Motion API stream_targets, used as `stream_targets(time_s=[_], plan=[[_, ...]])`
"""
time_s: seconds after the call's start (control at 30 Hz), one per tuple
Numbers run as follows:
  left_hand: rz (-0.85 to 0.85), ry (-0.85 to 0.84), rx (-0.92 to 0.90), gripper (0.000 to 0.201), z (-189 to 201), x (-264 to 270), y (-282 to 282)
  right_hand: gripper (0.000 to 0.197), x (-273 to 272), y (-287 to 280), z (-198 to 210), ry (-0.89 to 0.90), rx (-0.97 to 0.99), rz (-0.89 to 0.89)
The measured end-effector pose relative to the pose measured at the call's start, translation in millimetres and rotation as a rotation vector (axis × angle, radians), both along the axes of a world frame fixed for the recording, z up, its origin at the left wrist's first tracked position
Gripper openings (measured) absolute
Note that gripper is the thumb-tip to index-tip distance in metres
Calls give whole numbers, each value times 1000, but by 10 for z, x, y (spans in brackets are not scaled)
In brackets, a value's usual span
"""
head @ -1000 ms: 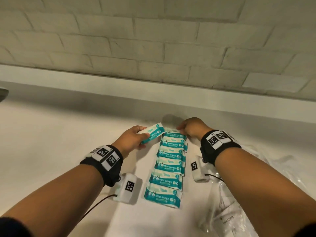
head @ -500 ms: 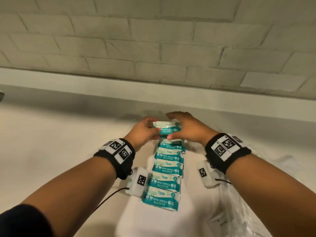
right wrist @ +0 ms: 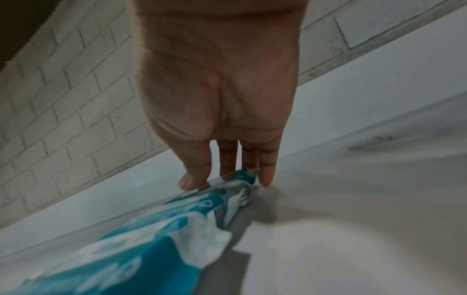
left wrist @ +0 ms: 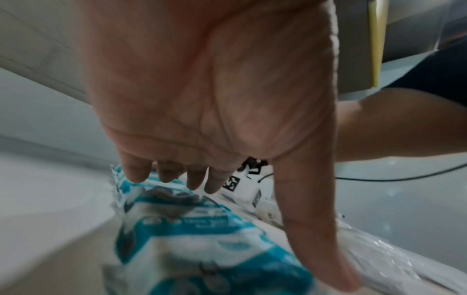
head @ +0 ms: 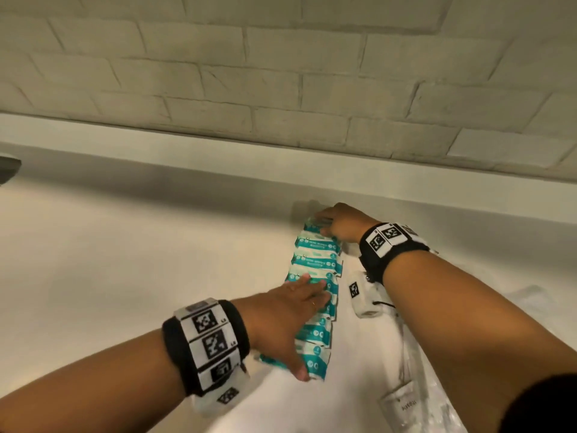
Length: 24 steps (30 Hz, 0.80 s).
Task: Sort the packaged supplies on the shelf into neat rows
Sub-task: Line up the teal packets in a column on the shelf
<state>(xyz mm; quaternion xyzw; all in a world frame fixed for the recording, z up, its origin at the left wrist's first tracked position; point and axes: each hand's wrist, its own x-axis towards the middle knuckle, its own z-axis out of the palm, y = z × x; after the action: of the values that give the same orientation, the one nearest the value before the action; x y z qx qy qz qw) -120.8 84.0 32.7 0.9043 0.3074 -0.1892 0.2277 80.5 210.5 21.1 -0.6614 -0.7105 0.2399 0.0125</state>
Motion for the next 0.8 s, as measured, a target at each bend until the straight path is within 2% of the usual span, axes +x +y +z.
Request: stream_targets(time_s=[0.17, 0.4, 0.57, 0.8], plan=[[-46, 47, 75, 121, -81, 80, -82, 46, 17, -2, -32, -39, 87, -4], [-69, 67, 105, 116, -116, 83, -100, 35, 43, 43, -58, -137, 97, 57], [-79, 77, 109, 117, -143, 84, -24, 27, -19, 101, -29, -196, 122, 9], [-69, 84, 129, 117, -142, 179, 344, 35, -20, 321, -23, -310, 72, 47]])
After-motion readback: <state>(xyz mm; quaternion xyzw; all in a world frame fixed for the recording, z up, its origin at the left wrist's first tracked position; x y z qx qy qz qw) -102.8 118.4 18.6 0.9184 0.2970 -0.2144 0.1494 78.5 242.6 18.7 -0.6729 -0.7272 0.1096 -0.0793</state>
